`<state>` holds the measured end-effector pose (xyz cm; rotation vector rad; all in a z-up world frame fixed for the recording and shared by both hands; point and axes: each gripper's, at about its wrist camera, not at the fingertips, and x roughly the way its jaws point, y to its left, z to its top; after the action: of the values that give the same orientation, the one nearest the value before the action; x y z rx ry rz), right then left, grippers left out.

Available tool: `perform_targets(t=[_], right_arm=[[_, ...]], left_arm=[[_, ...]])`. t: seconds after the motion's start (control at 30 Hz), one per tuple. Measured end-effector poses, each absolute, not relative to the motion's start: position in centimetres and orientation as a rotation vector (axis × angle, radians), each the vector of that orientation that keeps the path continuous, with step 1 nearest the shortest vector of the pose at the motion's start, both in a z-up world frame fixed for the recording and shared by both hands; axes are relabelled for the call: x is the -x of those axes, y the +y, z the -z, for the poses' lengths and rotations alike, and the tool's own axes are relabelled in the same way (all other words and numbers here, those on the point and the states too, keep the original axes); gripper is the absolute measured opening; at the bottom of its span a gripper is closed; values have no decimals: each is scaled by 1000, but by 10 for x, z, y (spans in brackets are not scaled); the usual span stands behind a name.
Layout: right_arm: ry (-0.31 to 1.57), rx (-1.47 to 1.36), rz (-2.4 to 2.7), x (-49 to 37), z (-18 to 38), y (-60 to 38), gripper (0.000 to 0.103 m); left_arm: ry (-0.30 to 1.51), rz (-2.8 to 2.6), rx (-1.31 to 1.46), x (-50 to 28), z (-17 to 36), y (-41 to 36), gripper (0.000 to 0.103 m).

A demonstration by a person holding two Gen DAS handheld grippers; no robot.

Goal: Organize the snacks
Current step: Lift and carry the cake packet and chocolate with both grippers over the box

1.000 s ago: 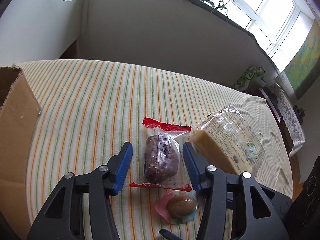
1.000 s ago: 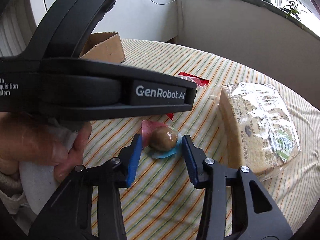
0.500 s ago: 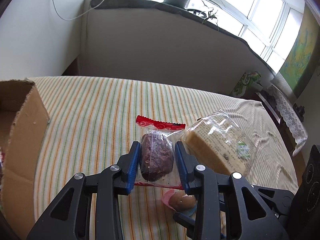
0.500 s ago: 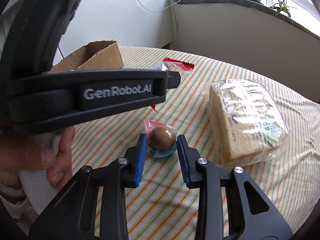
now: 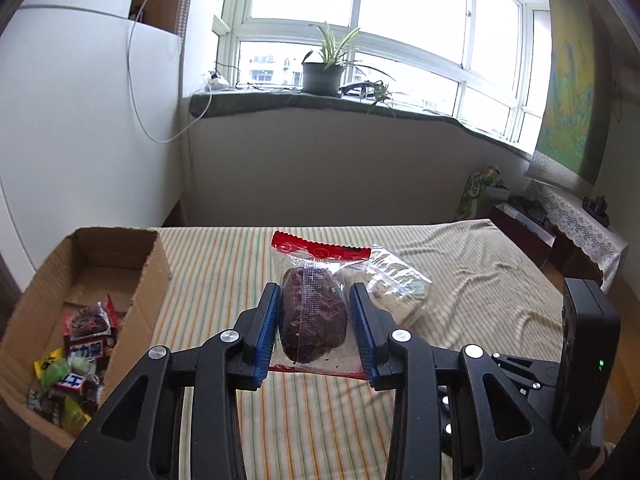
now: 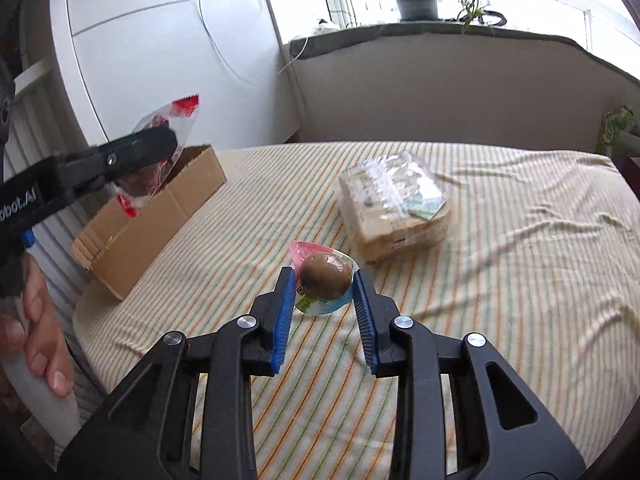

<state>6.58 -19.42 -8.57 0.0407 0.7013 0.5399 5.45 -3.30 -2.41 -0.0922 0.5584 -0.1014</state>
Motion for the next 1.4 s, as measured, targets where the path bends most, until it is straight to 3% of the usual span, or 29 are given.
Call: perform_targets(t=[0.3, 0.53, 1.03, 1.4], right_arm=[[500, -22, -493, -31, -1, -210, 31], [471, -8, -483, -6, -22, -209, 31], [485, 59, -498, -2, -20, -180, 31], [532, 152, -586, -14, -8, -103, 31]], left_arm=[[412, 129, 66, -8, -28, -45, 34], [357, 137, 65, 13, -45, -43, 34], [343, 142, 111, 28, -38, -20, 34], [361, 61, 211, 32, -18, 45, 34]])
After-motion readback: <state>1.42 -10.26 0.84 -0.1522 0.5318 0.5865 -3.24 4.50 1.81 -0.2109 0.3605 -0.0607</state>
